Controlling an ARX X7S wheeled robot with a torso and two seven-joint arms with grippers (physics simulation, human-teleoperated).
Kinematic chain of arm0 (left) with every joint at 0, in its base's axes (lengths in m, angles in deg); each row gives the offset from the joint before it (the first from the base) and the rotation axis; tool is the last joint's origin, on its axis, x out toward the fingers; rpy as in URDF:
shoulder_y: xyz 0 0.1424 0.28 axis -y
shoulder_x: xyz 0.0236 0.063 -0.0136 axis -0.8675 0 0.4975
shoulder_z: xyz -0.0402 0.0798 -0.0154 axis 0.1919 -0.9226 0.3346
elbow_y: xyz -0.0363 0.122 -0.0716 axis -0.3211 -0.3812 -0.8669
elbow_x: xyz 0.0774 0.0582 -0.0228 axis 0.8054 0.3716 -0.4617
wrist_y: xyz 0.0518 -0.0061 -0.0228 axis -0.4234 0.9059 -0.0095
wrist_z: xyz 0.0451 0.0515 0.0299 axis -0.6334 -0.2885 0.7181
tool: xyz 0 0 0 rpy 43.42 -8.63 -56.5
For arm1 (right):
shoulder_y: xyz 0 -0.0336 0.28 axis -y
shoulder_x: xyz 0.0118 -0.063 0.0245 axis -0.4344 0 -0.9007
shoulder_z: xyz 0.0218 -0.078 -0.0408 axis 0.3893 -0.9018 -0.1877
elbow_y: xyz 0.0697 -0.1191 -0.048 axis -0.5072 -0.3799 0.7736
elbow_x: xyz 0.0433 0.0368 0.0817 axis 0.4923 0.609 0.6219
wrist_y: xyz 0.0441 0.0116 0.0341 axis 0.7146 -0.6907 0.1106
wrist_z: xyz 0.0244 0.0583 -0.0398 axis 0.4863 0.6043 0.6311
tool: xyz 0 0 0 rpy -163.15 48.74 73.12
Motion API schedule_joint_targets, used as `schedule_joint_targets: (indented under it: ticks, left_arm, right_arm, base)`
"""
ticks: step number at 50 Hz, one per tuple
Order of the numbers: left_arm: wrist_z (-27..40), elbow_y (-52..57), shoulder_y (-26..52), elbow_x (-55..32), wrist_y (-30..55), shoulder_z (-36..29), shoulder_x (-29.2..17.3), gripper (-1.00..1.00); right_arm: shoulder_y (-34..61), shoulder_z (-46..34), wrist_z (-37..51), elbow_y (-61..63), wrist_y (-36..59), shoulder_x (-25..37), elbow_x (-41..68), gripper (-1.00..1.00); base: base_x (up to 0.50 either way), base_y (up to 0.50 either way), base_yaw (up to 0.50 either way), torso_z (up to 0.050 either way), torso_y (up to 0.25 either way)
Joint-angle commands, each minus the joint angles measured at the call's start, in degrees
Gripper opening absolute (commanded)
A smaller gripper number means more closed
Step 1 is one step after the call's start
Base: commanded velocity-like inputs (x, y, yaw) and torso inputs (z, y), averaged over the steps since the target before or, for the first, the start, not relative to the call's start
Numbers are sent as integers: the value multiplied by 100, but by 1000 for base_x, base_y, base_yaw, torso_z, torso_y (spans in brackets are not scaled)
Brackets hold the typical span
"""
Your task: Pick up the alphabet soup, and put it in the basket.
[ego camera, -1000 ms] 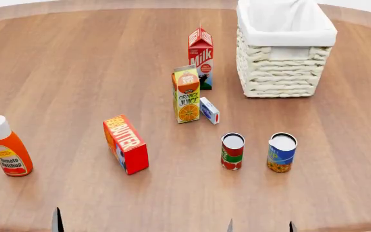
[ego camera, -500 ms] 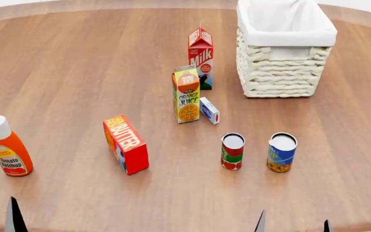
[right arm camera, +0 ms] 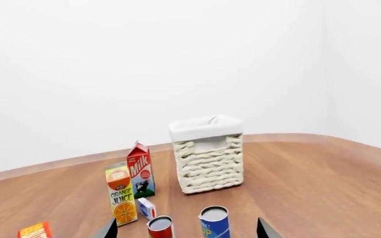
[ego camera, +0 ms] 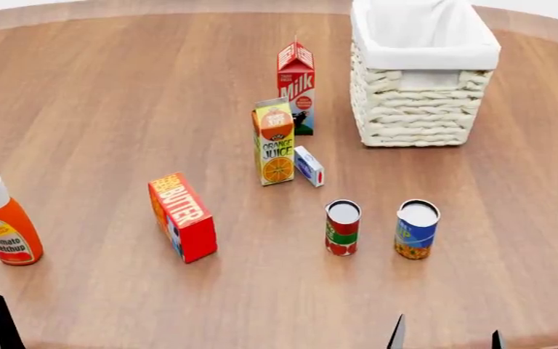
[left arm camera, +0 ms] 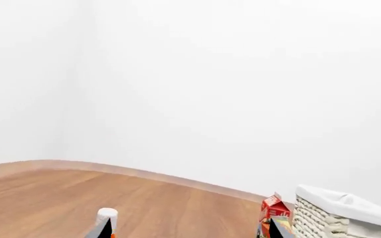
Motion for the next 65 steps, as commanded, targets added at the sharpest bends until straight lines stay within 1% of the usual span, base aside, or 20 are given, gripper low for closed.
schedule_joint_targets:
  ticks: [1, 49, 50, 52, 65]
  left_arm:
    - [47, 6, -8, -54, -68, -56, -54, 100]
    - [272, -38, -8, -53, -185, -260, -230, 100]
    - [303, 31, -23, -13, -178, -274, -221, 100]
    - [313, 50, -37, -23, -186, -277, -228, 100]
    - [366, 114, -111, -37, -230, -312, -284, 100]
  right_arm:
    - [10, -45, 9, -7, 3, 59, 117, 100]
    - [56, -209, 158, -77, 17, 216, 298, 100]
    - [119, -351, 130, -182, -51, 184, 106, 100]
    - [101, -354, 148, -170, -68, 189, 89, 100]
    - [95, -374, 174, -167, -57, 233, 196, 100]
  base:
    - [0, -141, 0, 0, 0]
    - [0, -224, 0, 0, 0]
    - [0, 0, 0, 0, 0]
    - [0, -49, 0, 0, 0]
    - [0, -309, 0, 0, 0]
